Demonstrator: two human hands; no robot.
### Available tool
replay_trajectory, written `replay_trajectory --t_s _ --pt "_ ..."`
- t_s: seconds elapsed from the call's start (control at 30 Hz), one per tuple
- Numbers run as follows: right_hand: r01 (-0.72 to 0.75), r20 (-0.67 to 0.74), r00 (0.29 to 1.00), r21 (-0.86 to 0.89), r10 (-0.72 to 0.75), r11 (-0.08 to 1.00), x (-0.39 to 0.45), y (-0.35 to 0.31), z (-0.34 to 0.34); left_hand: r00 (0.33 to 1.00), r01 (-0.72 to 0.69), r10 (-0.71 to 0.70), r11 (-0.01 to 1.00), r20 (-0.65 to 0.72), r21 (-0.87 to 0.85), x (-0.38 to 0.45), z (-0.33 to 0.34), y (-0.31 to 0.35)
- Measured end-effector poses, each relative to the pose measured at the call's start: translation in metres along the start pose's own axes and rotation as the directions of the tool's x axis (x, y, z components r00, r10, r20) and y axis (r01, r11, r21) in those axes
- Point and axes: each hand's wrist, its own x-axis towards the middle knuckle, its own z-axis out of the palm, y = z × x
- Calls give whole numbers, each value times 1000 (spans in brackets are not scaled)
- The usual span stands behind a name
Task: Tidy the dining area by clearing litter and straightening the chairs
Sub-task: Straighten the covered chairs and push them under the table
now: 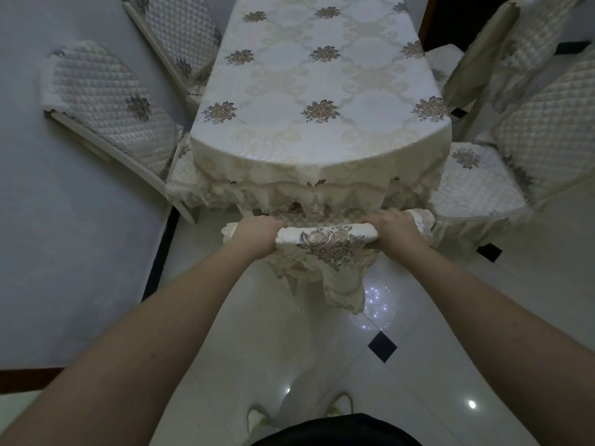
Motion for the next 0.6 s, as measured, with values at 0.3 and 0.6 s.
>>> replay_trajectory --t_s 0.3,0.6 --pt "6 53 999 -98 -1 995 2 3 -6 990 96 -103 993 -96 -69 -4 14 2" --pt "-39 164 983 -224 77 974 5 -11 -14 953 91 -177 941 -245 -326 -29 40 0"
